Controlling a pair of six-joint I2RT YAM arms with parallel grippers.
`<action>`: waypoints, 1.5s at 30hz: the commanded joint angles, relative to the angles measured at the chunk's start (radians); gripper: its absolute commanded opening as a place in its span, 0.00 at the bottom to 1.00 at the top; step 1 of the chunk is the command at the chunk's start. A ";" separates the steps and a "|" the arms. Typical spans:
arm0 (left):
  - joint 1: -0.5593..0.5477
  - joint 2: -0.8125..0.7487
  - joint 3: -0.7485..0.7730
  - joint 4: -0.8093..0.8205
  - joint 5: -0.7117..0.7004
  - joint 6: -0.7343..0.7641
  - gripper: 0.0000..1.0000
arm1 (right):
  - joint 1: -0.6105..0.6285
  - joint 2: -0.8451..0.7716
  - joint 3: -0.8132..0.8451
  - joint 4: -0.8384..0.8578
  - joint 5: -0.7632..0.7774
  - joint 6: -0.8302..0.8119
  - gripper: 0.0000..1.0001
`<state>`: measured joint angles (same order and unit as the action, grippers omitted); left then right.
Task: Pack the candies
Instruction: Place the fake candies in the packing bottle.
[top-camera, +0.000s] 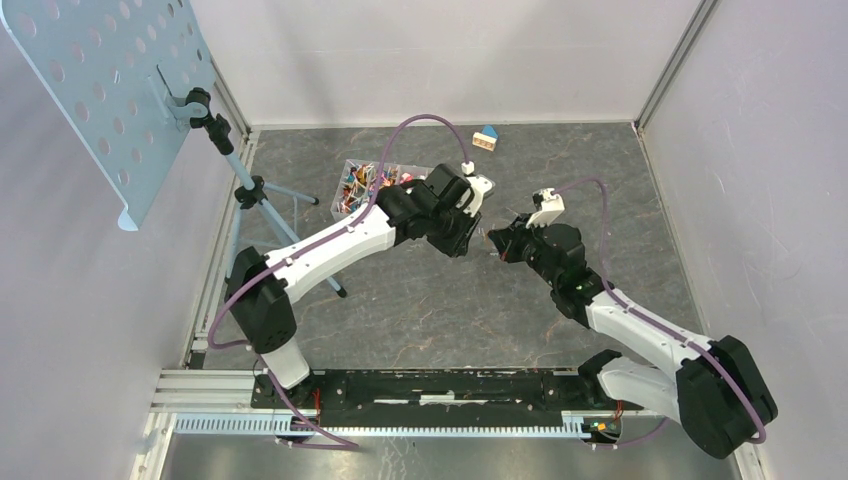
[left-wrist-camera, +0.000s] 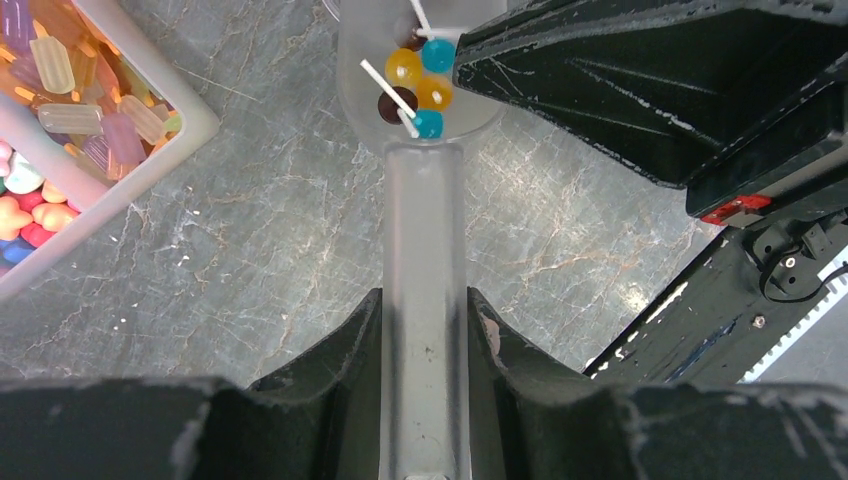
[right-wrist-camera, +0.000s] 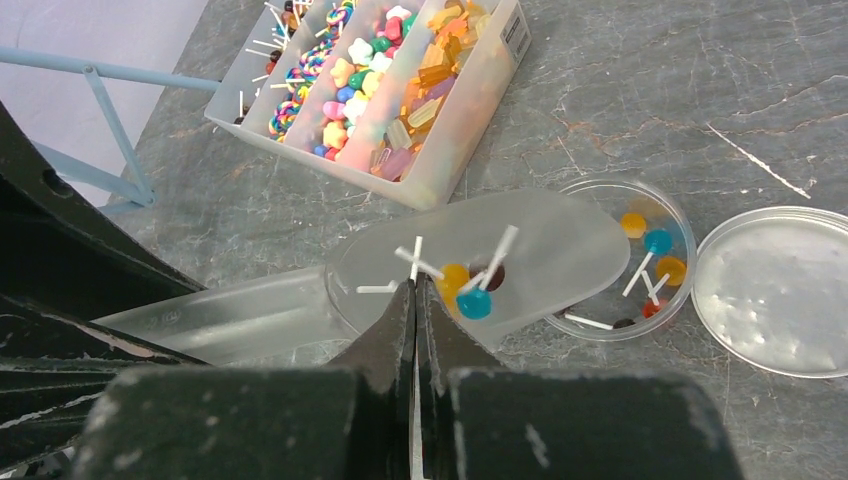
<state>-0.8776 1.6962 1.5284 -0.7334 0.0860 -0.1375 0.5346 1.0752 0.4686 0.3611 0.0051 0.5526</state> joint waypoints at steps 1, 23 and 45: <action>-0.004 0.003 0.080 0.022 -0.024 -0.019 0.02 | -0.002 0.021 -0.017 0.038 0.011 -0.017 0.00; -0.001 0.082 0.213 -0.071 -0.054 0.022 0.02 | -0.001 0.063 -0.036 0.061 0.000 -0.017 0.00; 0.003 -0.078 0.149 -0.128 -0.114 0.043 0.02 | -0.002 -0.157 0.113 -0.141 0.039 -0.076 0.30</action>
<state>-0.8764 1.7252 1.7008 -0.8818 0.0185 -0.1333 0.5327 0.9943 0.4931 0.2764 0.0189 0.5095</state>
